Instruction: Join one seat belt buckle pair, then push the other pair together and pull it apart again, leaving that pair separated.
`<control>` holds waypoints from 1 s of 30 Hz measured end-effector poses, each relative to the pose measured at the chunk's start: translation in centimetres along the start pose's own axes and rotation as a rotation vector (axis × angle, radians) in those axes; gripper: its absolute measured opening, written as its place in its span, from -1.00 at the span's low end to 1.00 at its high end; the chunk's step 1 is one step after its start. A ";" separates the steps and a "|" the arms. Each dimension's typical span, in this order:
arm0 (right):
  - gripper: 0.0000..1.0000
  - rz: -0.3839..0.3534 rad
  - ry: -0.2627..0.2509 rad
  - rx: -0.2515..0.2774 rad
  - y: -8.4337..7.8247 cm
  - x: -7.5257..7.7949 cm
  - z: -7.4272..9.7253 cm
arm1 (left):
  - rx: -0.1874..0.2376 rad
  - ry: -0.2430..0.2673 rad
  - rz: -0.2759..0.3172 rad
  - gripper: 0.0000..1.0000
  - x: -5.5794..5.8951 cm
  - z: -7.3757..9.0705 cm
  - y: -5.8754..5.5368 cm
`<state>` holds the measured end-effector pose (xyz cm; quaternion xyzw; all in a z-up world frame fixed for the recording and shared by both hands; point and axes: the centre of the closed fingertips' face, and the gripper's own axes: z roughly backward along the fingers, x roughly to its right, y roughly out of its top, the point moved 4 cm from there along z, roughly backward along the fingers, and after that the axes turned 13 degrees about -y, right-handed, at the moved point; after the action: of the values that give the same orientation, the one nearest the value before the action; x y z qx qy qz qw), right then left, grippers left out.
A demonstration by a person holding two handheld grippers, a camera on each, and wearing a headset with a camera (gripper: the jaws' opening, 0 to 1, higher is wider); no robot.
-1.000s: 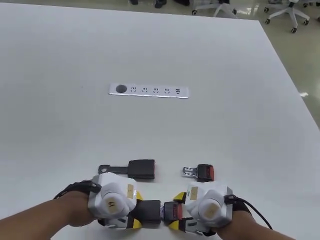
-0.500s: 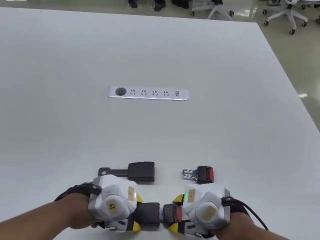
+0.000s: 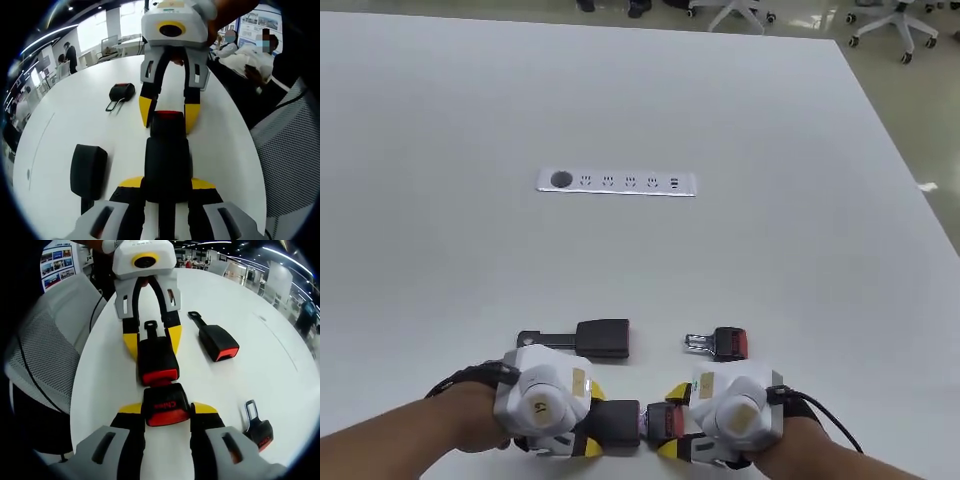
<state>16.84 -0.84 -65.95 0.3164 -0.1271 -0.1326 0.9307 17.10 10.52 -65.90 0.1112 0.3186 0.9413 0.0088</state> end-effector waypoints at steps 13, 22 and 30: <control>-0.37 -0.016 0.021 0.080 -0.5 0.0 0.1 | 0.020 -0.010 -0.018 -0.34 -0.1 0.0 -0.2; -0.38 -0.014 0.020 0.124 -0.2 -0.2 0.4 | 0.037 -0.017 -0.026 -0.34 -0.2 0.0 -0.3; -0.38 -0.032 0.030 0.157 -0.1 -0.1 0.5 | 0.045 -0.023 -0.027 -0.35 -0.1 0.0 -0.2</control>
<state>16.61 -1.13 -65.64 0.3924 -0.1180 -0.1322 0.9026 17.21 10.65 -66.01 0.1181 0.3409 0.9324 0.0228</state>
